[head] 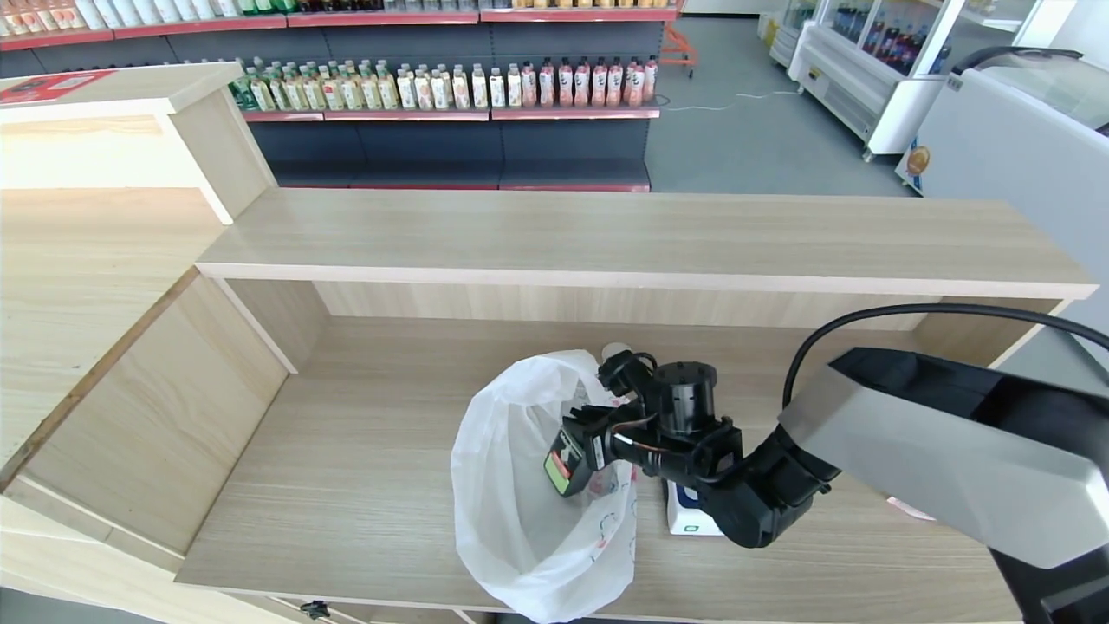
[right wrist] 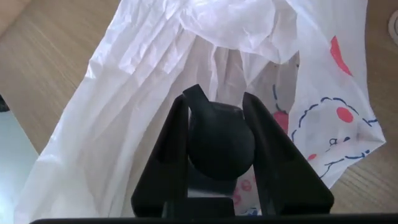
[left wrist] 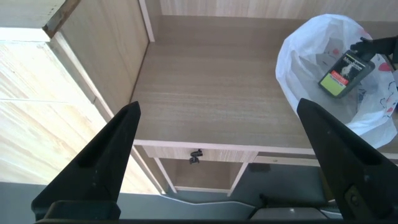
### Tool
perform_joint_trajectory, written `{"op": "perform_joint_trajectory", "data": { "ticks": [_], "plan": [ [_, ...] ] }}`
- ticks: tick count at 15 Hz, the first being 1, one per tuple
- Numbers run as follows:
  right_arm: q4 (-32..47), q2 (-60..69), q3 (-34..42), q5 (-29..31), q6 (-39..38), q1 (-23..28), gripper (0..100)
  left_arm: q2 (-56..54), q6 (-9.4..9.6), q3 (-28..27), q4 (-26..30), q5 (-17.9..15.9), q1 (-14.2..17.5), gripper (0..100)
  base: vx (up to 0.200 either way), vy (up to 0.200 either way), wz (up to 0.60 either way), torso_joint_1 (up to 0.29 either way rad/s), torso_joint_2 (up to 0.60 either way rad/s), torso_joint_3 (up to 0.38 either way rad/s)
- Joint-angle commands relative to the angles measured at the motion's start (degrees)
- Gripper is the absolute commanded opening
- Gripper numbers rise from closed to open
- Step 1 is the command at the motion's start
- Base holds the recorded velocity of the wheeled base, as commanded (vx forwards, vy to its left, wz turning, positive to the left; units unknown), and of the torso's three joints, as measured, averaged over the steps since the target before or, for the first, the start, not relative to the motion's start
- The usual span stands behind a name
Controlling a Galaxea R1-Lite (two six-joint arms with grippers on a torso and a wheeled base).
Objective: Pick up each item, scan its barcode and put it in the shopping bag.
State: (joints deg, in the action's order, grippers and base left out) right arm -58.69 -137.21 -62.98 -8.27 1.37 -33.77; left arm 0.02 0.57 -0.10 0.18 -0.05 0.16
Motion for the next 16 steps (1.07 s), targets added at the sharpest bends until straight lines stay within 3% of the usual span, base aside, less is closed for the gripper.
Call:
{"op": "perform_joint_trajectory", "data": {
  "ticks": [1,7,8,16],
  "plan": [
    [0.68,-1.84,-1.36,0.53,1.01,-0.33,0,-0.02,-0.05,0.01,-0.01,0.05,0.02,100,0.0,0.0,0.0,0.0,0.0,0.0],
    [-2.13,-2.37,-1.45,-2.55,4.44,-0.69,0,-0.02,-0.05,0.01,-0.01,0.05,0.02,100,0.0,0.0,0.0,0.0,0.0,0.0],
    [-2.13,-2.37,-1.54,-2.55,4.26,-0.95,100,-0.02,-0.05,0.01,-0.01,0.05,0.02,100,0.0,0.0,0.0,0.0,0.0,0.0],
    [-2.84,4.58,-1.01,-2.55,-11.47,-2.71,100,-0.02,-0.13,0.01,-0.01,-0.04,0.02,100,0.0,0.0,0.0,0.0,0.0,0.0]
  ]
}}
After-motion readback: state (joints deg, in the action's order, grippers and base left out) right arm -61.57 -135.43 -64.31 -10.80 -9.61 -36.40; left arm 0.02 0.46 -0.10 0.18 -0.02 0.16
